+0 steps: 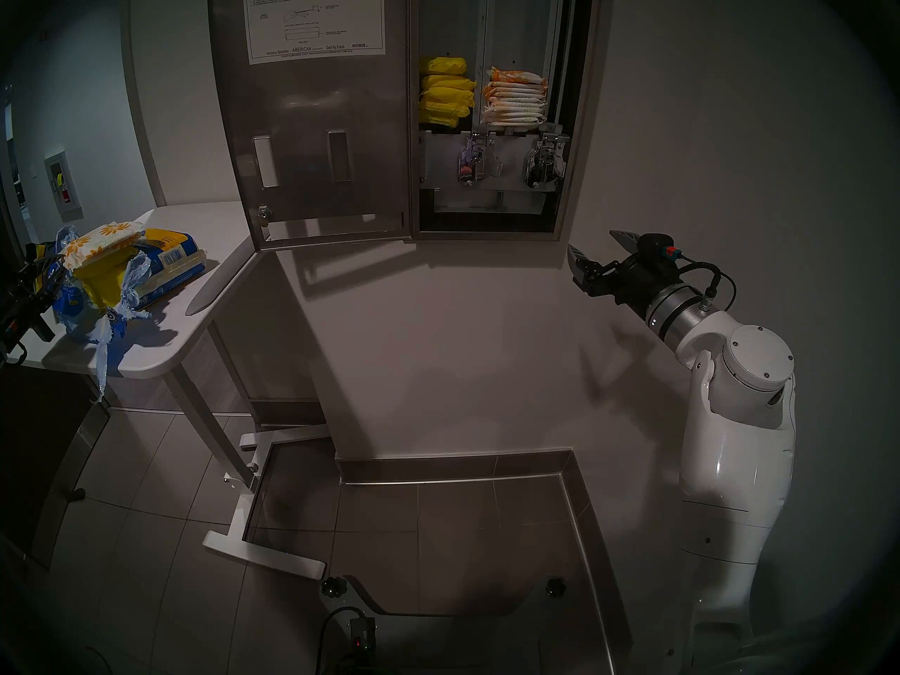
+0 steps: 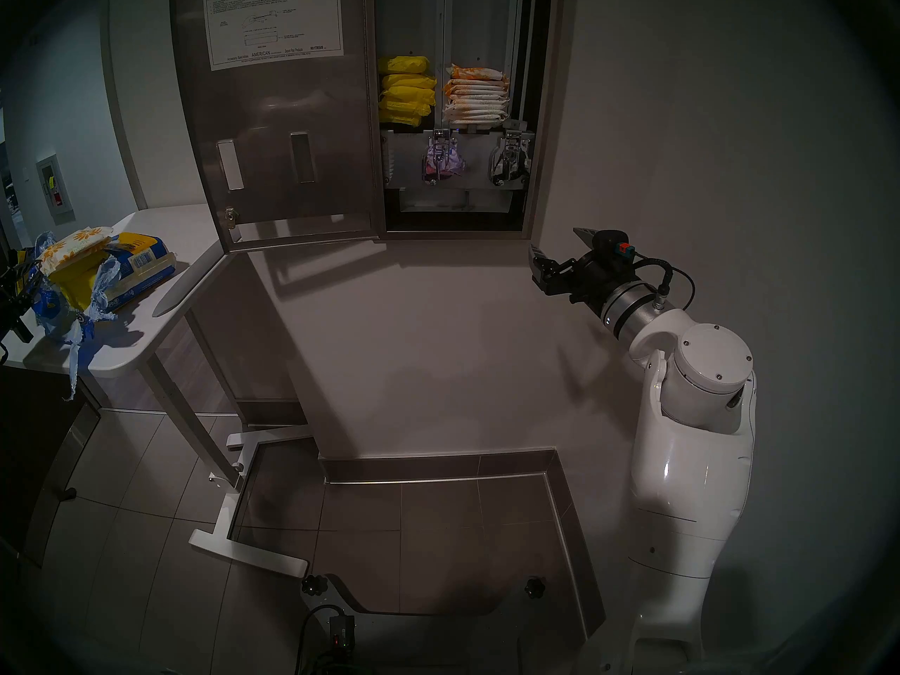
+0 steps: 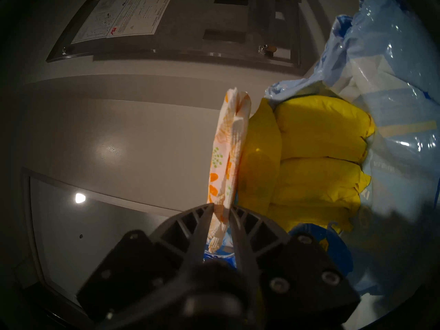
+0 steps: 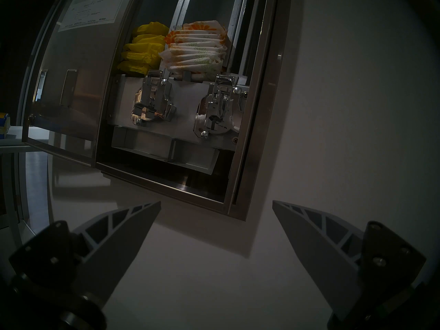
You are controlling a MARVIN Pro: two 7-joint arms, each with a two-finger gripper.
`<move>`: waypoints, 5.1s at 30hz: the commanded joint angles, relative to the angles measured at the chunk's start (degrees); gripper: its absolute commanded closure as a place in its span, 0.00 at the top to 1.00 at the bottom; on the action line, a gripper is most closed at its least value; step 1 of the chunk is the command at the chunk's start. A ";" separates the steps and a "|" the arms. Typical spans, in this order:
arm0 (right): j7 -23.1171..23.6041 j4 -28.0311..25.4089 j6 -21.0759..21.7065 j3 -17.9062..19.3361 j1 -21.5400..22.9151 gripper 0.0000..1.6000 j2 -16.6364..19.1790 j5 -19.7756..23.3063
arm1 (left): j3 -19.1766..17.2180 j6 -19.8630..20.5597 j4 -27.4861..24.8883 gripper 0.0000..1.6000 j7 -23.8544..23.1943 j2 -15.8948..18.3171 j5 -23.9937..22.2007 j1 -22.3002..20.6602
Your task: Open the dispenser door, put the pads inside, close the door
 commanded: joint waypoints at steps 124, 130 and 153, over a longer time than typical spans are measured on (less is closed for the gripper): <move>-0.42 -1.82 -0.31 -0.25 1.05 1.00 0.53 0.67 | -3.54 -6.55 2.98 1.00 -1.46 2.14 -2.61 -4.33; -0.44 -1.82 -0.31 -0.25 1.04 1.00 0.55 0.69 | -3.60 -6.31 2.27 1.00 -1.83 2.32 -3.16 -4.45; -0.52 -1.84 -0.29 -0.30 1.01 1.00 0.62 0.77 | -1.57 -4.58 0.76 1.00 -2.39 2.81 -3.71 -5.35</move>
